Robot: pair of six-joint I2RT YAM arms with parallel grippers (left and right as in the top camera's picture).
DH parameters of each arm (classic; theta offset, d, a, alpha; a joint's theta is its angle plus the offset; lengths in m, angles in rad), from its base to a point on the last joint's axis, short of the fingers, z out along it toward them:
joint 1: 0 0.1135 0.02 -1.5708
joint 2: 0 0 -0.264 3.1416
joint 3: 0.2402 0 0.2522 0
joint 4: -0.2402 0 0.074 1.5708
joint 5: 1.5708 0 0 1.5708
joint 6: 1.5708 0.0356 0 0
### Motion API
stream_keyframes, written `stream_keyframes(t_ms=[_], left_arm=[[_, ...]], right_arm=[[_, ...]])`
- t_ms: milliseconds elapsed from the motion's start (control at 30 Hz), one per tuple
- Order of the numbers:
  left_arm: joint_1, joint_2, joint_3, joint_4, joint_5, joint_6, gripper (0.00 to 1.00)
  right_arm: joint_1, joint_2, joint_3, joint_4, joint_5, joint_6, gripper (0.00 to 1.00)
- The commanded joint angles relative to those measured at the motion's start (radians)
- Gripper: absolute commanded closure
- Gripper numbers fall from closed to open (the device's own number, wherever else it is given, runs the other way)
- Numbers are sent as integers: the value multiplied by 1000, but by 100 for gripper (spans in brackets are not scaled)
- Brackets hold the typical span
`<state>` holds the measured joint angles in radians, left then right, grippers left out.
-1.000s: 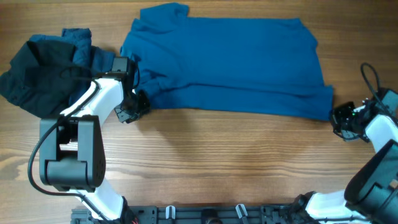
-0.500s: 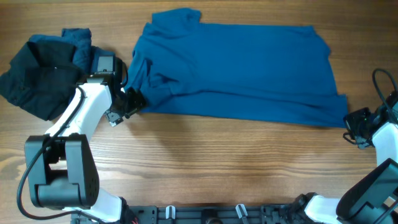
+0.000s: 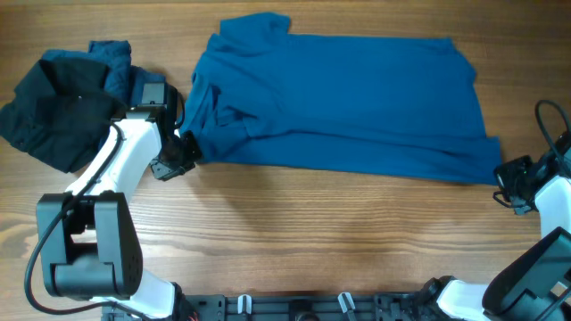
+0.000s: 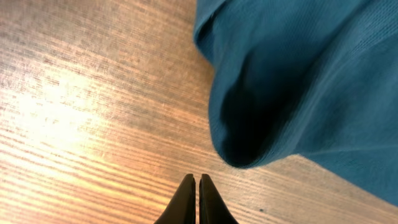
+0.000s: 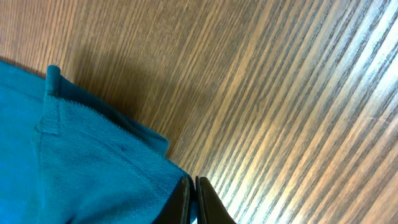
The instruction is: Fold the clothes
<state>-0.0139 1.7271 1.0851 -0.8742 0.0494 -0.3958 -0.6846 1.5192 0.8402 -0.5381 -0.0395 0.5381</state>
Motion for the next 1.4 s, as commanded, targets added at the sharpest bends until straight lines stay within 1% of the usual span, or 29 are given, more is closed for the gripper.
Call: stream_keyframes(t_ms=[0, 100, 133, 233, 300, 367, 400, 433, 467, 500, 567, 600, 767, 833, 900, 933, 1000, 1033, 1067, 1100, 1133, 1167, 1200, 1233, 1267, 1367], left_arm=[[-6, 8, -6, 79, -21, 22, 50], [-22, 10, -6, 171, -19, 22, 22], [-31, 17, -6, 199, -16, 22, 17], [-61, 50, -6, 233, -17, 22, 16], [-82, 86, -6, 244, -18, 23, 20], [-97, 126, -6, 251, -18, 22, 35], [-100, 140, -6, 250, -18, 22, 53], [-100, 145, -6, 238, -18, 22, 86], [-100, 145, -6, 220, -24, 21, 96], [-100, 139, -6, 200, -43, 6, 96], [-99, 112, -6, 105, -141, -53, 96], [-99, 97, -6, 63, -157, -58, 96], [-99, 56, -6, -92, -161, -58, 96], [-99, 48, -6, -143, -184, -62, 96], [-100, 45, -6, -167, -186, -62, 96], [-100, 45, -6, -167, -185, -62, 90], [-100, 40, -6, -168, -176, -65, 63], [-100, 31, -4, -174, -166, -65, 48], [-100, 17, 3, -186, -163, -64, 34], [-100, 2, 14, -201, -163, -64, 16], [-100, -23, 36, -220, -163, -60, 7], [-100, -53, 66, -243, -163, -56, 1], [-100, -84, 99, -266, -158, -56, 0], [-100, -122, 143, -283, -123, -35, 0], [-100, -155, 183, -282, -69, -5, 0], [-100, -226, 289, -241, 40, 19, 0]], right_arm=[[-11, -20, 6, -1, 13, 12, 96], [-11, -20, 6, -2, 13, 10, 96], [-11, -20, 6, -1, 13, 11, 96], [-11, -20, 6, -1, 13, 11, 96], [-11, -20, 6, 0, 13, 11, 96], [-11, -20, 6, 0, 13, 11, 96], [-11, -20, 6, 0, 13, 11, 96], [-11, -20, 6, 2, 13, 11, 96], [-11, -20, 6, 5, 13, 11, 96], [-11, -20, 6, 7, 14, 11, 95], [-11, -20, 6, 14, 14, 11, 96], [-14, -20, 6, 14, 14, 11, 96], [-56, -20, 6, 14, 14, 11, 96], [-72, -20, 6, 7, 12, 11, 96], [-74, -20, 7, 19, -40, -16, 95], [-74, -20, 7, 36, -73, -41, 89], [-74, -20, 13, 42, -97, -48, 69], [-74, -21, 24, 50, -132, -79, 59], [-74, -25, 40, 52, -174, -107, 53], [-74, -30, 56, 52, -202, -121, 50], [-74, -43, 82, 51, -249, -141, 47], [-74, -57, 105, 51, -299, -154, 46], [-74, -73, 130, 50, -357, -167, 45], [-74, -88, 155, 45, -415, -171, 44], [-74, -100, 183, 36, -497, -171, 45], [-60, -111, 253, -3, -709, -182, 47]])
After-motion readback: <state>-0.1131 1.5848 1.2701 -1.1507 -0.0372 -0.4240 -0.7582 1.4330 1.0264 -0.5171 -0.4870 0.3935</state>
